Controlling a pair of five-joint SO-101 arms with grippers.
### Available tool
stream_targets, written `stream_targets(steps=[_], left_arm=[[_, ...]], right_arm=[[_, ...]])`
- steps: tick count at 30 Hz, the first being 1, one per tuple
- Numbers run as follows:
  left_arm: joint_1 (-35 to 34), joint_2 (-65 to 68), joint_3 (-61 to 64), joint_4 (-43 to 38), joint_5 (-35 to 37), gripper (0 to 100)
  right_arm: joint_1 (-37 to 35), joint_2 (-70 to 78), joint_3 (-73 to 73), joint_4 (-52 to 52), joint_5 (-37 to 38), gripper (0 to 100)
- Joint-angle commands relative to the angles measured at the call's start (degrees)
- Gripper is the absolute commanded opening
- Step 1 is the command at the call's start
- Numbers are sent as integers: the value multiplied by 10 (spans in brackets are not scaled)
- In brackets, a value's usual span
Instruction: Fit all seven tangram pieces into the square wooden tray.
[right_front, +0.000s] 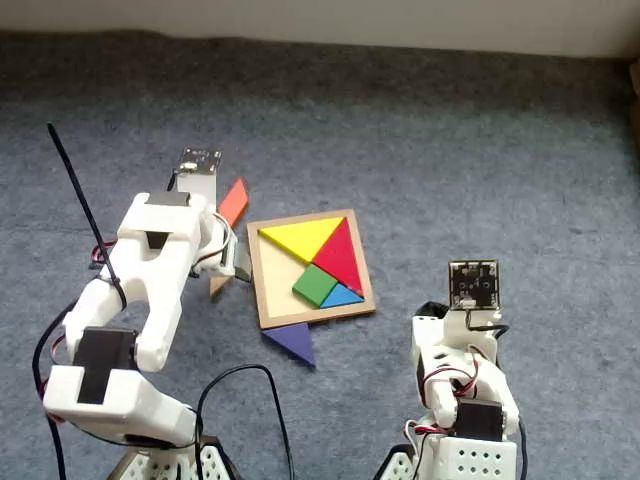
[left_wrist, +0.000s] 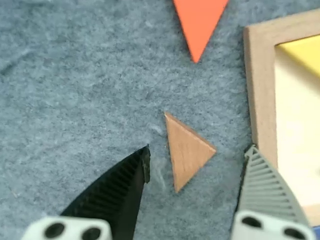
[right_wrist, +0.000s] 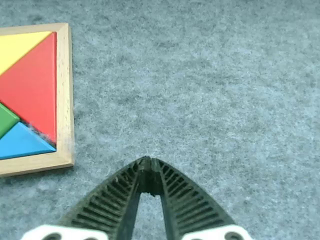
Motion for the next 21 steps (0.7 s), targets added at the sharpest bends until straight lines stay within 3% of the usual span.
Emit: stream_targets(steps=[1, 6, 11, 21], left_arm=[[-4, 9, -19, 9, 9, 284], [-4, 37, -44, 33, 10, 281], [-3, 57, -58, 32, 6, 182], [2, 55, -60, 28, 5, 175]], right_arm=[[7, 4, 85, 6, -2, 9], [7, 4, 85, 6, -2, 9], [7, 4, 85, 6, -2, 9], [7, 4, 85, 6, -2, 9]])
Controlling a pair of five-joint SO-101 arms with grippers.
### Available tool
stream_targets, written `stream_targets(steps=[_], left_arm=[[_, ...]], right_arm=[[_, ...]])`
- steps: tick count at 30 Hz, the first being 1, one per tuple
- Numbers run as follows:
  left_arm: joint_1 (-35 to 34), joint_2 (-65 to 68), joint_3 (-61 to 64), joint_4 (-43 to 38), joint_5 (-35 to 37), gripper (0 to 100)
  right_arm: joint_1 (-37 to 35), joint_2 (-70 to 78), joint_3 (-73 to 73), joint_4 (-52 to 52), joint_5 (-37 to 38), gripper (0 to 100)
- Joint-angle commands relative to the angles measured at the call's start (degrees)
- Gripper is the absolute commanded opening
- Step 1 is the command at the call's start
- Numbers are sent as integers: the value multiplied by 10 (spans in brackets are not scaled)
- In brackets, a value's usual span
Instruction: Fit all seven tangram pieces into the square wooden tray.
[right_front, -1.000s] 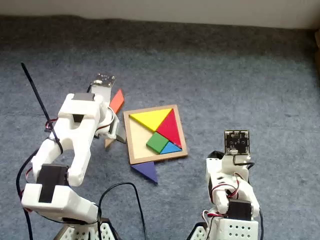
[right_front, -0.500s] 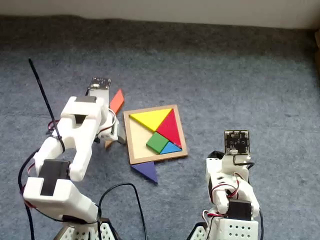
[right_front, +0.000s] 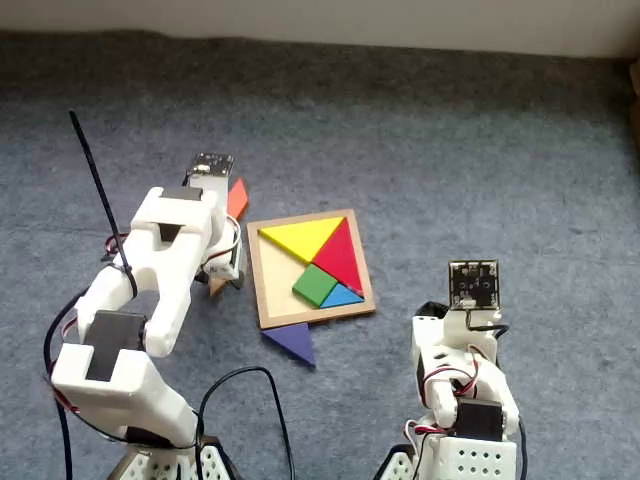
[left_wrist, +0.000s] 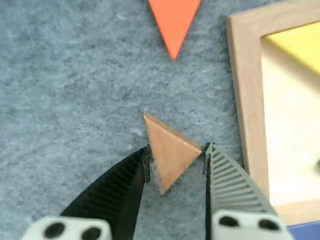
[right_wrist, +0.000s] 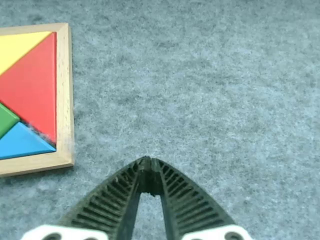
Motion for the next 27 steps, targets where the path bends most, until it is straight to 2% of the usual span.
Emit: stream_targets(steps=[1, 5, 12, 16, 23, 27], left_arm=[[-1, -6, -19, 0, 0, 175], [-1, -6, -20, 0, -30, 175], [-1, -6, -25, 0, -35, 171], [0, -9, -29, 0, -35, 135], [1, -109, 6, 1, -35, 133], [39, -171, 46, 0, -55, 133]], right_arm=[[7, 4, 85, 6, -2, 9], [7, 4, 85, 6, -2, 9], [7, 4, 85, 6, -2, 9], [7, 4, 85, 6, -2, 9], [7, 4, 85, 6, -2, 9], [7, 4, 85, 6, -2, 9]])
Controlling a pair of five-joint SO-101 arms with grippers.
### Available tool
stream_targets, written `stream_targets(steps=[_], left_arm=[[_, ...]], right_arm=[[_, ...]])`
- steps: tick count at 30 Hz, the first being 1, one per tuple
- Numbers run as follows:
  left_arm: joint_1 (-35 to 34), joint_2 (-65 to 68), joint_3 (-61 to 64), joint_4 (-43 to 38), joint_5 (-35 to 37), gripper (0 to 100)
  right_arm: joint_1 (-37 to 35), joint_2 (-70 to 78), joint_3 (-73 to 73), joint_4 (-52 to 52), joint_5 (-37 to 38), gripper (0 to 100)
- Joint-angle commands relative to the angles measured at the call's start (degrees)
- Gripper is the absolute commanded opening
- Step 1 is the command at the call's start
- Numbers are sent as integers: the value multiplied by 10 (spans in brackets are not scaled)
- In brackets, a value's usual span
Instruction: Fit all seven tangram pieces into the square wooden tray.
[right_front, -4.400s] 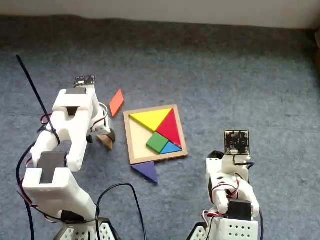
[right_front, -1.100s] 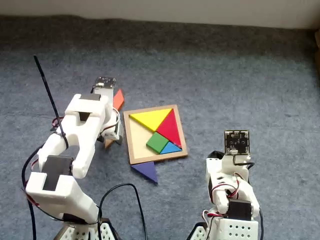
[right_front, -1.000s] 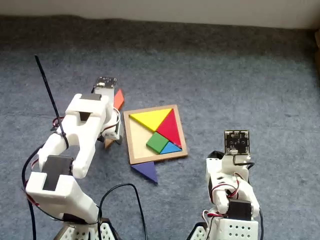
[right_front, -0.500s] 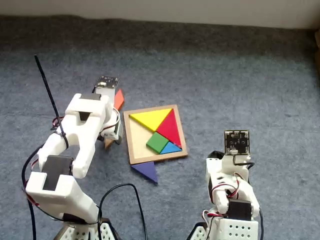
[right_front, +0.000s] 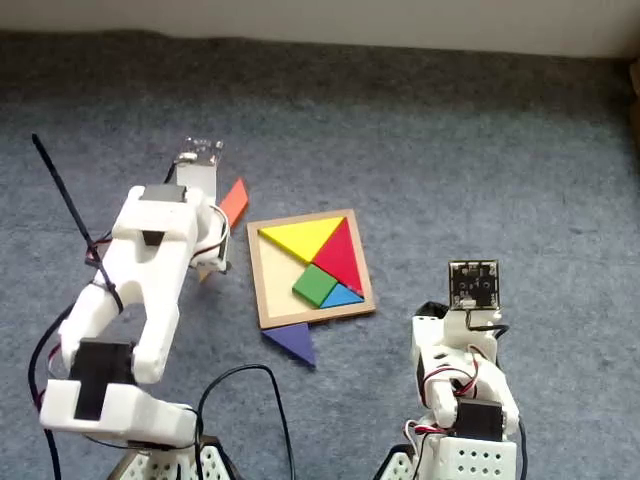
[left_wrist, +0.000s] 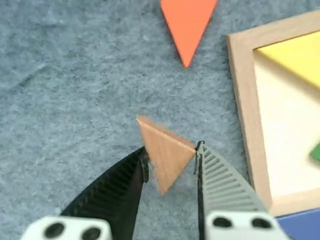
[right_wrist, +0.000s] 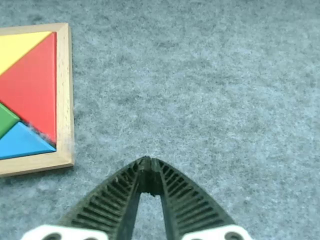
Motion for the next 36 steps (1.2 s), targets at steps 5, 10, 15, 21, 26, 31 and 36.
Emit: stream_targets(steps=[5, 10, 15, 21, 26, 31, 36], left_arm=[[102, -90, 29, -11, -41, 134], [155, -63, 23, -38, -41, 134], [191, -5, -23, -47, -37, 134], [206, 82, -89, -45, 35, 146], [208, 106, -108, -45, 93, 193], [204, 105, -108, -44, 114, 232], [204, 98, -109, -30, 133, 264]], right_arm=[[7, 4, 85, 6, -2, 9], [7, 4, 85, 6, -2, 9], [7, 4, 85, 6, -2, 9], [7, 4, 85, 6, -2, 9], [7, 4, 85, 6, -2, 9], [7, 4, 85, 6, -2, 9], [7, 4, 85, 6, -2, 9]])
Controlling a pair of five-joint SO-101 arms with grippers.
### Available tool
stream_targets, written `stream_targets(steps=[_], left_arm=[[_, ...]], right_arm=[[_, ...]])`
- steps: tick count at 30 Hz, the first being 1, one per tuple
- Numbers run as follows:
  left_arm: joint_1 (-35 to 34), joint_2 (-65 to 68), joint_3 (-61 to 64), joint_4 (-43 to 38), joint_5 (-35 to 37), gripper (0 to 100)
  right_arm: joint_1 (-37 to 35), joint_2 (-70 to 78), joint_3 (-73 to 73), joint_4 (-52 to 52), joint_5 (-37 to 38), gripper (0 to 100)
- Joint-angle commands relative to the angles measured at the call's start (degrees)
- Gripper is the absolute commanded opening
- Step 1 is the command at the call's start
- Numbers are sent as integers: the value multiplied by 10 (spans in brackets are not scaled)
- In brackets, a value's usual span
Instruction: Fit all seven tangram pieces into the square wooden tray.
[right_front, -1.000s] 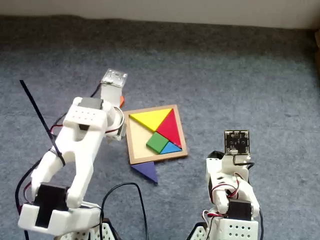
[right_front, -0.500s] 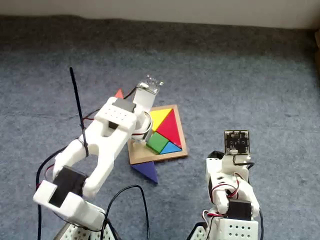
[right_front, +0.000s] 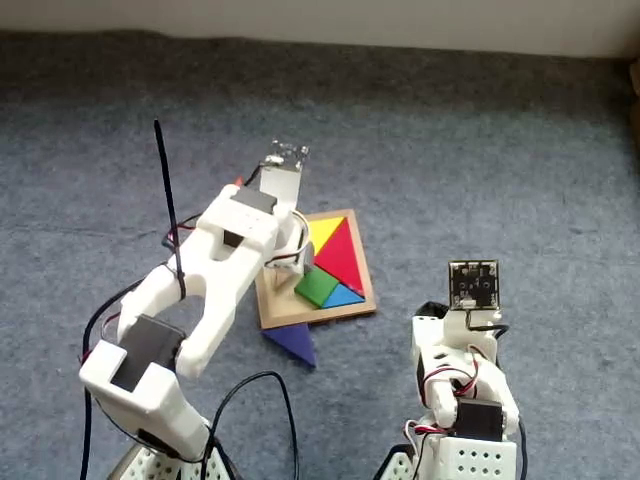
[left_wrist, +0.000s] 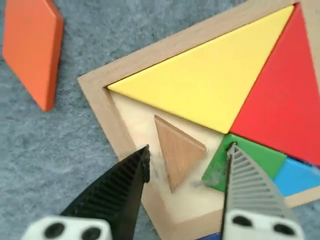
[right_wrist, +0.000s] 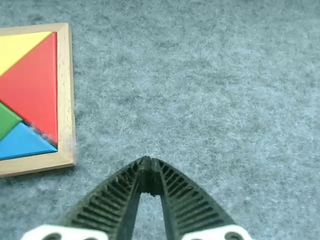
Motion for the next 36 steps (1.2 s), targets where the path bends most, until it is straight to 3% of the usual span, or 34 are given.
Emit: stream_targets(steps=[1, 12, 18, 21, 25, 36], left_arm=[[6, -22, -29, 18, 8, 264], [-31, -135, 35, 46, 4, 259], [-73, -133, 41, 45, 4, 126], [-87, -133, 65, 15, -15, 109], [-69, -133, 120, -51, -71, 108], [-18, -112, 138, -105, -76, 112]], right_arm=[[7, 4, 85, 6, -2, 9], [7, 4, 85, 6, -2, 9], [7, 4, 85, 6, -2, 9], [7, 4, 85, 6, -2, 9], [7, 4, 85, 6, -2, 9], [7, 4, 85, 7, -2, 9]])
